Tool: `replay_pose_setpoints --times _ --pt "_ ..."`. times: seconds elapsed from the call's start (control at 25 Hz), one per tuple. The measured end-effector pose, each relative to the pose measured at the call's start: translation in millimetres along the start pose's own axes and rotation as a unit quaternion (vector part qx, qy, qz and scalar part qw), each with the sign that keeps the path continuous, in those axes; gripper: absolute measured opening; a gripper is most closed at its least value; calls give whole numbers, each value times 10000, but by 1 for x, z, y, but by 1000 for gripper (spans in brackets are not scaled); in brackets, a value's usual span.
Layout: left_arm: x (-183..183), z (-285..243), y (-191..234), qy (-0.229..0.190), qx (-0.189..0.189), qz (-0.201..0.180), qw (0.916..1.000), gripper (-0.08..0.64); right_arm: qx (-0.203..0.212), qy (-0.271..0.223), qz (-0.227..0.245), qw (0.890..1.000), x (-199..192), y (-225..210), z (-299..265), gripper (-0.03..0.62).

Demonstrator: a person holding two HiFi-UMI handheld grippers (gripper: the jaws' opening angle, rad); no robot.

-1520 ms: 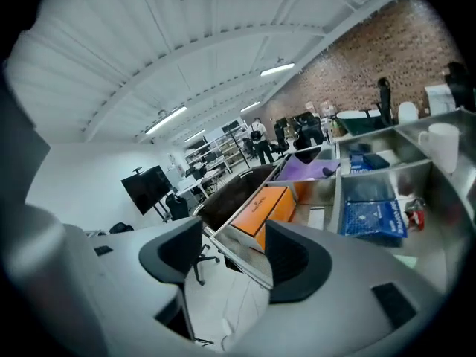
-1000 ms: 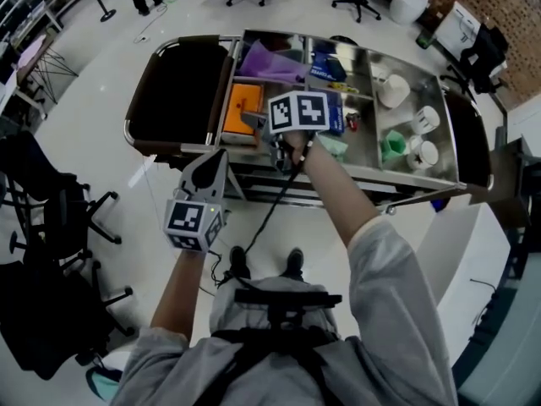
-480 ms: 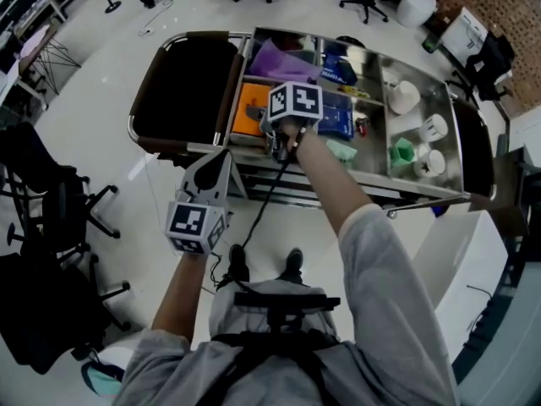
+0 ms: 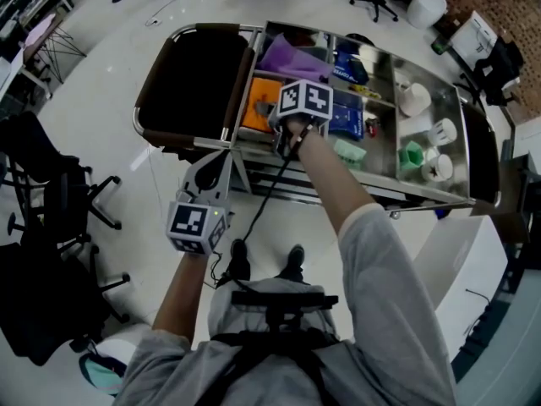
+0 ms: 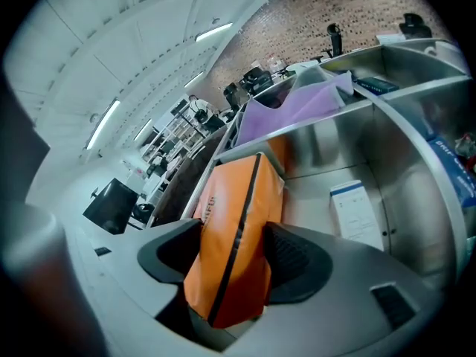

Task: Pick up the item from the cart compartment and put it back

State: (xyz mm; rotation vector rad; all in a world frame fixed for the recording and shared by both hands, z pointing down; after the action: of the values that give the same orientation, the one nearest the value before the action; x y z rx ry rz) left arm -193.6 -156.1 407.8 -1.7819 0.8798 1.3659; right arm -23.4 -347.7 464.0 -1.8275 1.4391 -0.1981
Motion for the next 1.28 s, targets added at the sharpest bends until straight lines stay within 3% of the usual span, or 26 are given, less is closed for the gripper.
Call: replay_pose_setpoints --times 0.72,1.28 --pt "-4 0 -4 75 -18 85 9999 6 432 -312 -273 9982 7 -2 20 232" --pt "-1 1 -12 94 -3 28 10000 6 1000 -463 81 9939 9 18 85 233"
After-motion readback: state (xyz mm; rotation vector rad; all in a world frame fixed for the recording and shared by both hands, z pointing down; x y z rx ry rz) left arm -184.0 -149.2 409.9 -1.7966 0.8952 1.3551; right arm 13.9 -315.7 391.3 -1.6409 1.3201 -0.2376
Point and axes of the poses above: the fingertips, and each gripper's own axes: z backward along the fingers, y to its left, x out of its top, the point moved 8 cm from there along z, backward along the fingers, and after that the axes turned 12 degrees about -z, right-handed, at the moved point
